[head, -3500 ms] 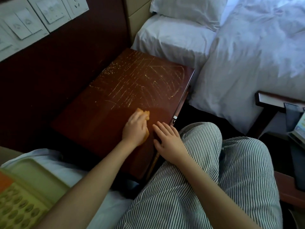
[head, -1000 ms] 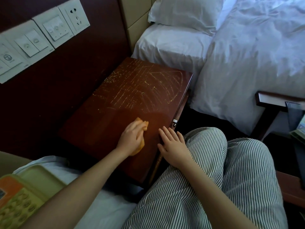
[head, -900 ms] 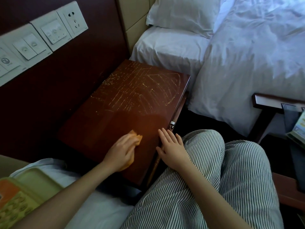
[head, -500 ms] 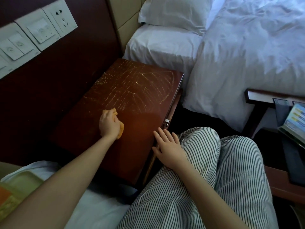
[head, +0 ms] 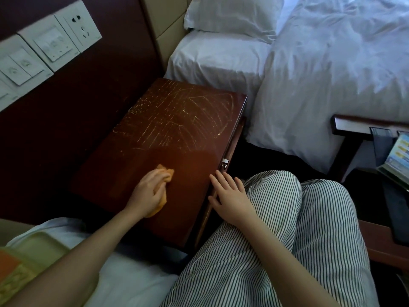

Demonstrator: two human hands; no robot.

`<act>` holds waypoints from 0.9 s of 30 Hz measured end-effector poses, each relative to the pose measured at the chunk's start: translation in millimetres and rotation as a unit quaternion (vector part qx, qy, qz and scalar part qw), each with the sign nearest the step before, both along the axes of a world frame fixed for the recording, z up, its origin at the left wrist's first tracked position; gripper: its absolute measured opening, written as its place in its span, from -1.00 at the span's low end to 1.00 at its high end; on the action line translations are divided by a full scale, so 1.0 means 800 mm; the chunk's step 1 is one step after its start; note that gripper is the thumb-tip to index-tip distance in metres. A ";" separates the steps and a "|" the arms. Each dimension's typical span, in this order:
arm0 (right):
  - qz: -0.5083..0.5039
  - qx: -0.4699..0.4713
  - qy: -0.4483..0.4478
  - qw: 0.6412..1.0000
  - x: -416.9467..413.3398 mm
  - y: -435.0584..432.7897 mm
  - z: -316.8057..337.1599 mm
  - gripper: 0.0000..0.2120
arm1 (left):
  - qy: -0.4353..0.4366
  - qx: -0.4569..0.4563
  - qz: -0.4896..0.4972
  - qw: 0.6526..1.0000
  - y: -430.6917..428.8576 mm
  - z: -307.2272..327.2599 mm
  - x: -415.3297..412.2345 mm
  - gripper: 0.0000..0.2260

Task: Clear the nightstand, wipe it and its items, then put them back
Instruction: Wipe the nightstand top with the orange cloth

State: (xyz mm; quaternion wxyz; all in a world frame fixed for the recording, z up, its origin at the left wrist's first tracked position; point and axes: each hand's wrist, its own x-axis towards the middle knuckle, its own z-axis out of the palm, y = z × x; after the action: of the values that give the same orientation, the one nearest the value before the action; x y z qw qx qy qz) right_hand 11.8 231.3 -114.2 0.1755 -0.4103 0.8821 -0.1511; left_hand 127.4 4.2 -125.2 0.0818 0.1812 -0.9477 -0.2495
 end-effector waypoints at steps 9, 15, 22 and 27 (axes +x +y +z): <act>0.004 -0.001 0.011 1.000 0.001 -0.004 0.003 -0.43 | 0.006 0.006 0.275 0.961 -0.018 0.010 -0.084 -0.70; 0.005 0.004 0.017 1.000 0.003 -0.005 0.003 -0.43 | 0.002 0.000 0.113 0.994 0.039 -0.001 -0.111 -0.69; -0.011 -0.001 0.016 1.000 0.001 -0.001 0.001 -0.43 | 0.008 -0.002 -0.027 1.000 0.031 -0.003 -0.016 -0.72; -0.009 -0.007 0.016 1.000 0.003 -0.007 0.001 -0.43 | -0.010 -0.012 0.135 0.991 -0.014 0.004 -0.040 -0.70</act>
State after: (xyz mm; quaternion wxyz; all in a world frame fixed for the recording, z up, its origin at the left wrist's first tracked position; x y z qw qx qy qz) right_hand 14.3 225.8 -113.6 0.1572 -0.4058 0.8873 -0.1525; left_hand 95.8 -6.8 -121.7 0.1073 0.3086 -0.9186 -0.2225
